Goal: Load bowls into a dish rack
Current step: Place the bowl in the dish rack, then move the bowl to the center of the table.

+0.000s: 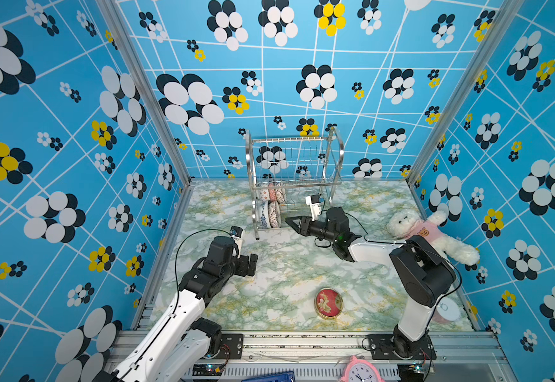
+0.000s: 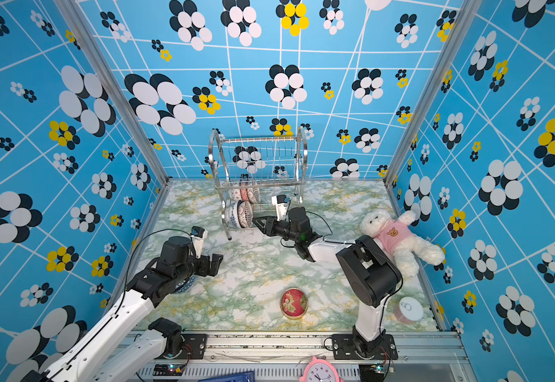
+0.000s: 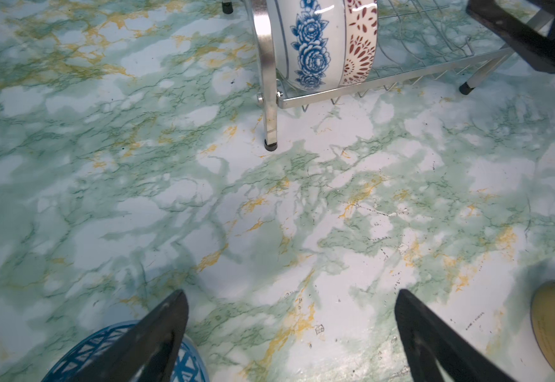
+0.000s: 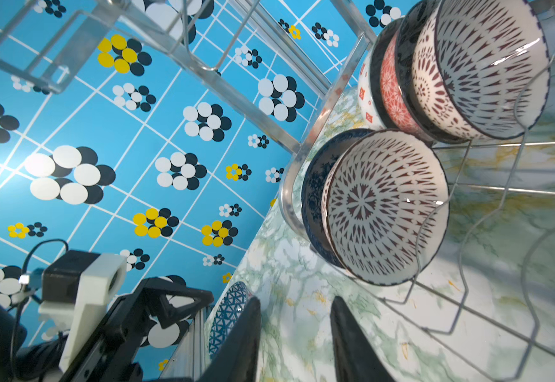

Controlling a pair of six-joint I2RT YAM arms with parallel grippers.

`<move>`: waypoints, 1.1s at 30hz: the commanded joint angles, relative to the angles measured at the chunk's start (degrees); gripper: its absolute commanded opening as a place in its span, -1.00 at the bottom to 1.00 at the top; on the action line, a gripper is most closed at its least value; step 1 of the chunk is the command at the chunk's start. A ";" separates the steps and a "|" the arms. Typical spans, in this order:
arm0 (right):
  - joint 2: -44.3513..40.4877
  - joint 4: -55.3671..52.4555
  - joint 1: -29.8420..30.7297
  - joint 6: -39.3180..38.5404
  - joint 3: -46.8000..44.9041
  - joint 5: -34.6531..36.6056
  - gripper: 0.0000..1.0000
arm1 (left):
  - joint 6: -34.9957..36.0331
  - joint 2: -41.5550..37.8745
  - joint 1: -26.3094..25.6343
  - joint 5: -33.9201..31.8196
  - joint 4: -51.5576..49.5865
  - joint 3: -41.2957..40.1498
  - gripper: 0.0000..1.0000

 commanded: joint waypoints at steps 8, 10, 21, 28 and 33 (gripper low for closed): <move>-13.33 -8.80 1.77 -9.69 -10.26 1.69 -0.23 | -20.11 8.47 -0.18 -8.97 -16.42 9.33 0.70; -16.10 -13.32 2.22 -12.91 -11.14 2.15 -0.23 | -22.00 9.56 -0.25 -8.53 -18.70 9.80 0.67; -23.13 -38.54 7.05 -26.06 -8.90 16.52 -0.24 | -29.16 7.43 -0.51 -11.33 -25.35 8.07 0.56; -26.62 -44.49 7.74 -27.98 -9.62 25.56 -0.22 | -33.76 8.49 -2.34 -12.28 -27.13 7.23 0.44; -29.43 -45.36 7.74 -28.25 -11.05 26.94 -0.20 | -37.52 10.54 -3.86 -14.12 -28.87 6.68 0.39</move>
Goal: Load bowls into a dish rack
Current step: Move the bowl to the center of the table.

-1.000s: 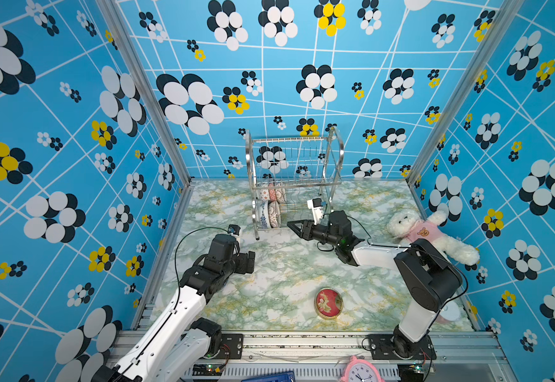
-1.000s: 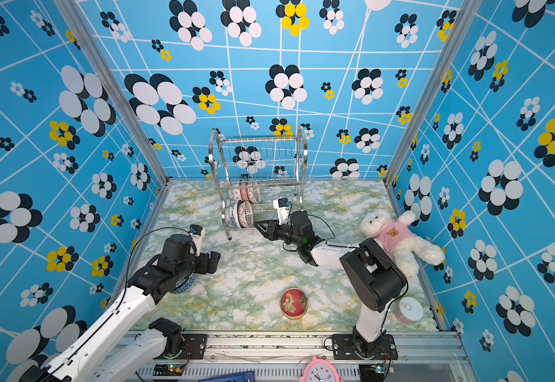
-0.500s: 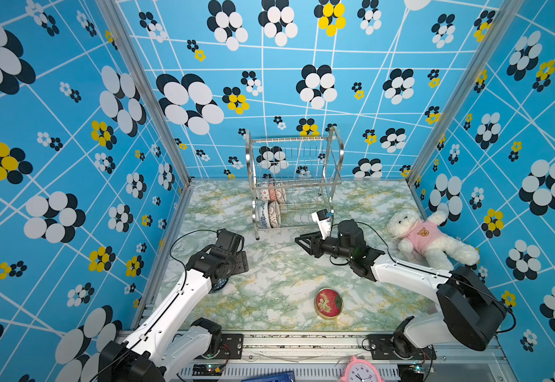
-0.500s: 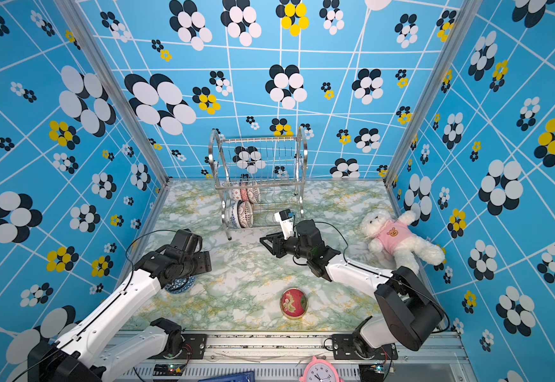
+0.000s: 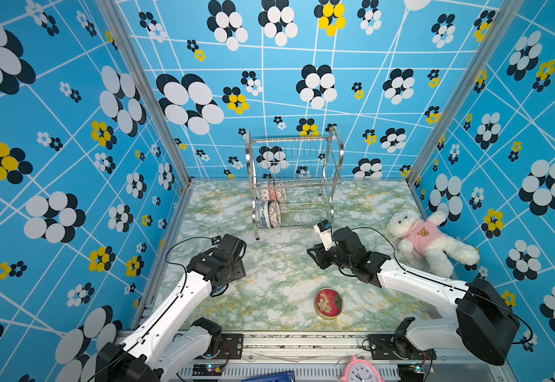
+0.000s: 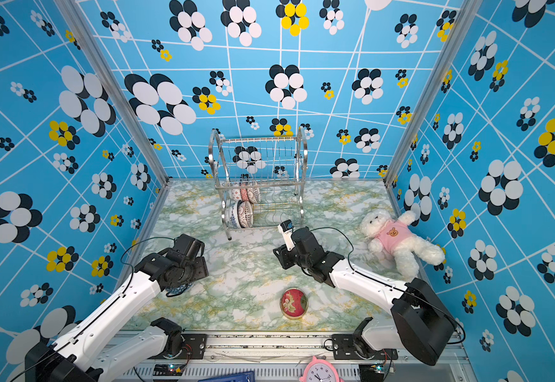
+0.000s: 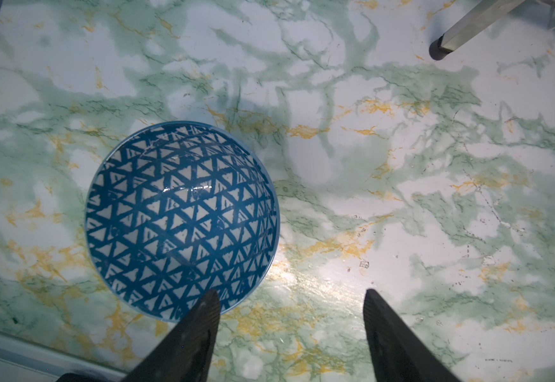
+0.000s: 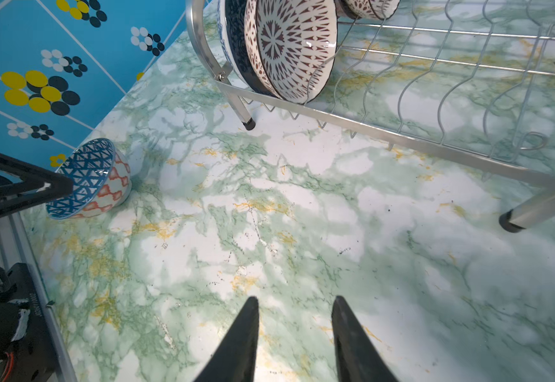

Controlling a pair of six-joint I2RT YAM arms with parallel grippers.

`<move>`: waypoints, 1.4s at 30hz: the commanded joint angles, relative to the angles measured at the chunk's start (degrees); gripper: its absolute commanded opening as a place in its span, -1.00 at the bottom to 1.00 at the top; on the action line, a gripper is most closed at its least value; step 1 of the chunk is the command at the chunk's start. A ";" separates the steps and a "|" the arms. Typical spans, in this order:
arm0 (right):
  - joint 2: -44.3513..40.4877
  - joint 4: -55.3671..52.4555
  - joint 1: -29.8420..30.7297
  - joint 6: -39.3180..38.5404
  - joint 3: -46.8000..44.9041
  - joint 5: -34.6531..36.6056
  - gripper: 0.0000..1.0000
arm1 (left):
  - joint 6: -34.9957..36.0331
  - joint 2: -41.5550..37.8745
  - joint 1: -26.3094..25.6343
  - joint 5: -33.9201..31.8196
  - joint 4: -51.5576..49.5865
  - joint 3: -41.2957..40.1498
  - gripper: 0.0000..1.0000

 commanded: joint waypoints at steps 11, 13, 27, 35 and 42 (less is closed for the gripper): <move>-8.00 -3.50 0.31 3.10 -4.69 2.52 -0.20 | -7.20 6.43 -1.52 -4.50 -1.56 -3.62 0.14; -8.94 -4.10 0.29 3.09 -4.90 2.24 -0.20 | -6.85 7.79 -1.52 -4.70 -0.59 -3.69 0.11; -14.87 -11.48 0.26 1.78 -4.14 2.57 -0.18 | -0.37 17.59 -1.34 -6.08 6.89 -1.84 -0.31; -17.81 -14.00 0.26 2.87 -3.81 3.47 -0.16 | 1.43 21.72 -2.89 -2.62 9.59 0.37 -0.70; -22.14 -15.05 0.26 6.40 -4.09 5.82 -0.10 | -0.82 24.86 -11.11 -1.86 8.79 4.77 -0.87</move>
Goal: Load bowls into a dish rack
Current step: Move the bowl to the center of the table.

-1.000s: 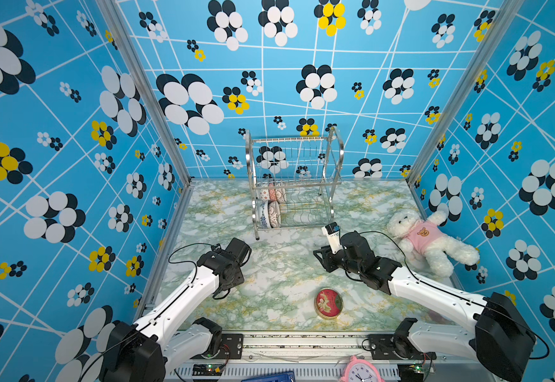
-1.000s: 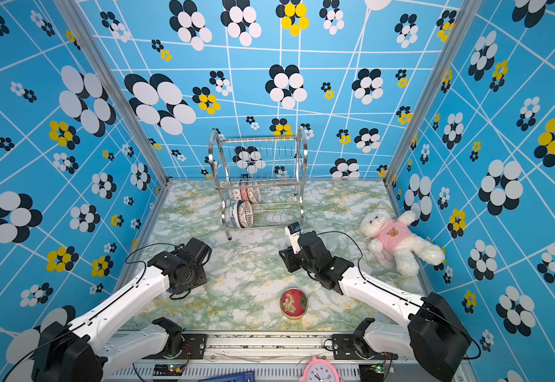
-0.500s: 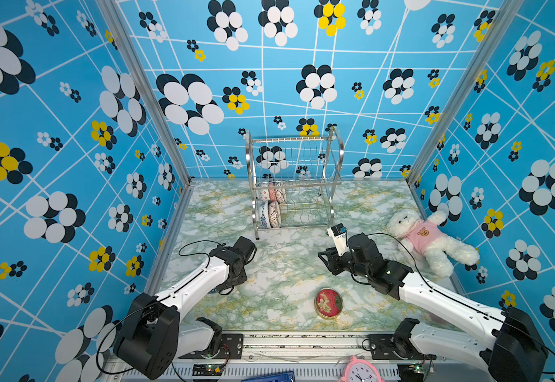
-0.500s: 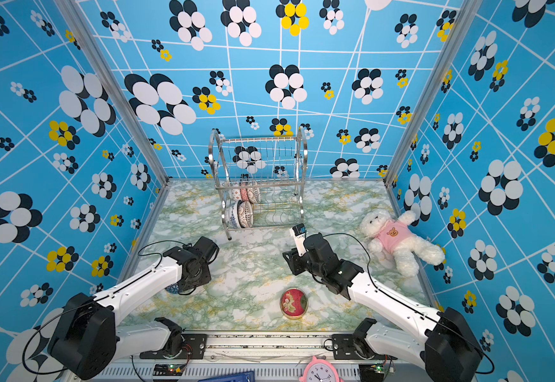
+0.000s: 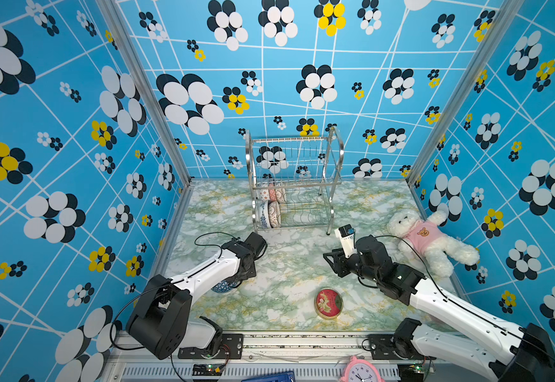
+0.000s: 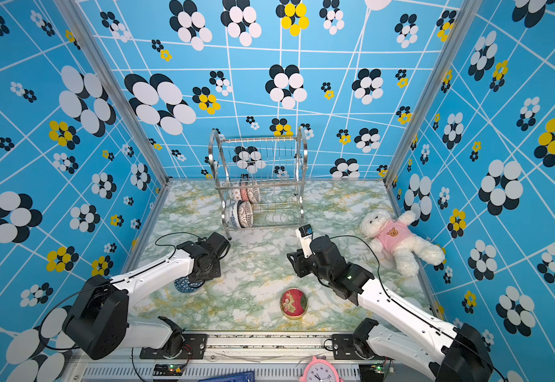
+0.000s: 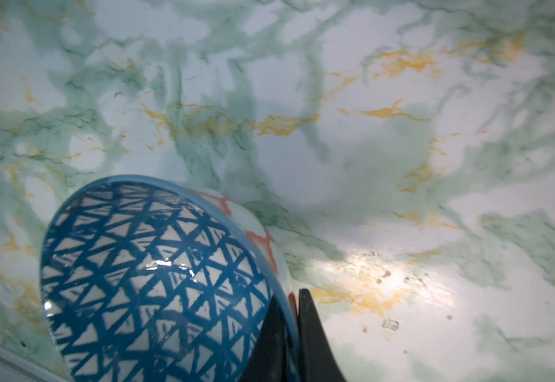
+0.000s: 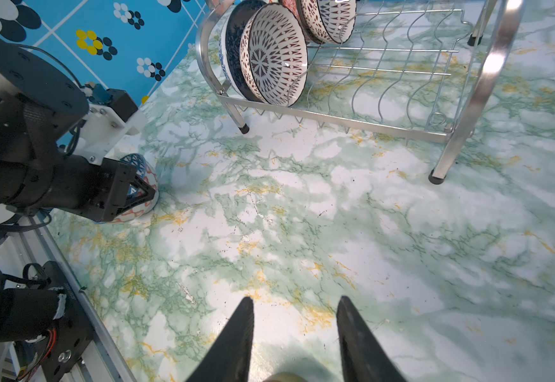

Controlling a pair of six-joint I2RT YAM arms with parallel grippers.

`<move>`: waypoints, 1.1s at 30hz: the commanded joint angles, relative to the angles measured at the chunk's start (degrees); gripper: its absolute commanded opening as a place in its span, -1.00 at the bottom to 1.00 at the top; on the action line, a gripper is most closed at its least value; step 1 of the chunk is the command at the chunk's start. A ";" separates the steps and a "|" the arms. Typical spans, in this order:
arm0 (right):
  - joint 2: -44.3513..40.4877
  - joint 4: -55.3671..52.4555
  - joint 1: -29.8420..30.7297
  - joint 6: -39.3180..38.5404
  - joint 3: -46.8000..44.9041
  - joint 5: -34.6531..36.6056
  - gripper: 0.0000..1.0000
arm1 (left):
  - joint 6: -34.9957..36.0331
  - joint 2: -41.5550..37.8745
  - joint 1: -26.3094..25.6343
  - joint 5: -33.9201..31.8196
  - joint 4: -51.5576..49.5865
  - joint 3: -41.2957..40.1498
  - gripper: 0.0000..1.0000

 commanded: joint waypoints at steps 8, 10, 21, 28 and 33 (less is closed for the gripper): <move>-7.88 -5.45 -0.04 6.66 -0.16 9.63 -0.10 | -3.51 15.51 -16.55 1.91 -1.52 15.01 -0.87; -9.84 -6.34 -0.17 7.47 -0.52 12.25 -0.10 | -3.66 20.40 -19.69 0.86 -3.41 20.08 -0.87; -16.55 -11.23 -1.76 9.47 -0.15 20.67 -0.10 | -2.25 34.19 -26.06 2.38 -8.68 38.08 -0.74; -18.58 -10.68 -1.85 9.41 -0.30 22.60 -0.08 | -0.48 34.17 -26.28 3.05 -11.29 42.90 -0.33; -19.30 -10.55 -1.81 8.63 0.34 23.93 -0.06 | 1.13 34.18 -26.63 3.95 -13.48 46.81 0.20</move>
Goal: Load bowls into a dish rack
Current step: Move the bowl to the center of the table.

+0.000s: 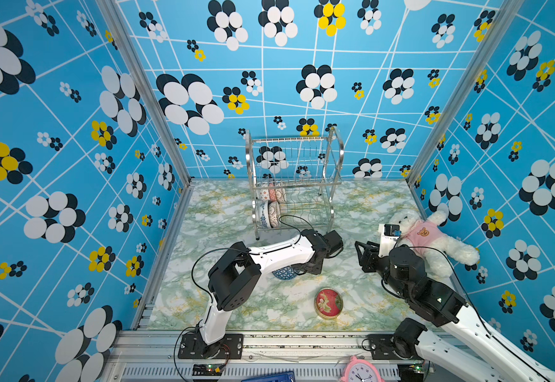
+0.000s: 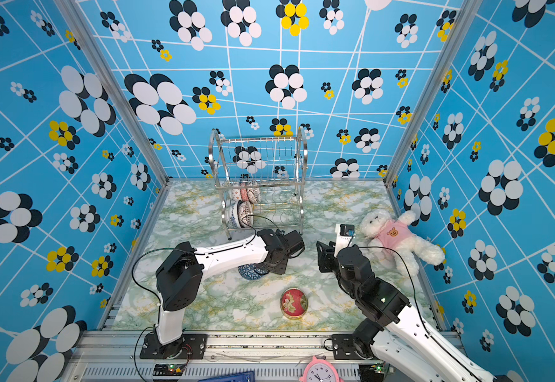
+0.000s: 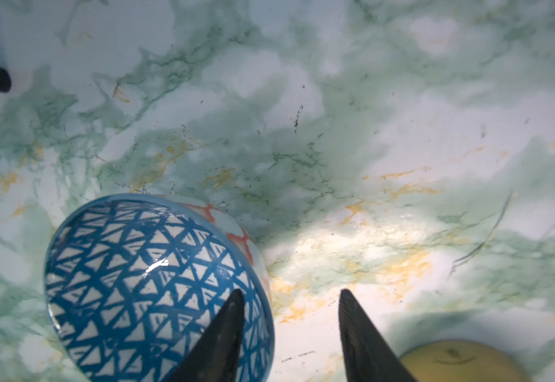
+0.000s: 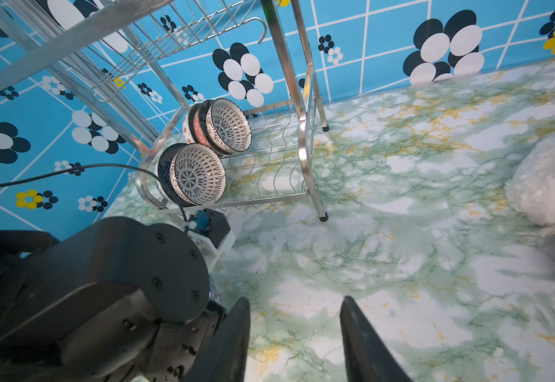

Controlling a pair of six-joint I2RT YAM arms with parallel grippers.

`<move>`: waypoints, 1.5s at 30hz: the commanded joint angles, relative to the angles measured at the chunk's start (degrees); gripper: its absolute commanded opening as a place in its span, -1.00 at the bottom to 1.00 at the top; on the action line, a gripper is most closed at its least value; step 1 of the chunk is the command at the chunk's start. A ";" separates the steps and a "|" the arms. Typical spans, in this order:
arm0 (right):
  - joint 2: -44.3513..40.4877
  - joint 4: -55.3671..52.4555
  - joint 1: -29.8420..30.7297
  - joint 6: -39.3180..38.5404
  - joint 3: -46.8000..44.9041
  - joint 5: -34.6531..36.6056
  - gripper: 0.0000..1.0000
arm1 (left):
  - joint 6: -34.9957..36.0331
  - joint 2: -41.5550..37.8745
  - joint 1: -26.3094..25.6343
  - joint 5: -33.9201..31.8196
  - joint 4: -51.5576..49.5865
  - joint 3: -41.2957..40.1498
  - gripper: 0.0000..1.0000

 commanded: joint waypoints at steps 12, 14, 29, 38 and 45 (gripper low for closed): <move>-2.23 -0.44 -0.33 -2.58 0.75 4.70 0.11 | 3.83 -7.80 0.03 4.04 -0.59 2.46 0.56; -2.08 -0.22 -0.34 -3.22 0.84 4.68 0.16 | 4.59 -9.92 0.36 4.72 -0.48 2.64 0.62; -2.12 -0.07 -0.40 -7.24 -0.84 2.77 0.85 | 14.80 -18.00 5.73 17.10 6.78 -0.63 0.99; -4.44 4.63 -0.38 -10.04 -2.83 5.07 0.99 | 20.24 -30.04 12.01 23.12 6.23 -9.49 0.98; 4.74 12.27 -0.16 -11.52 -2.49 -2.59 0.99 | 20.29 -47.12 21.21 28.61 6.53 -20.87 0.98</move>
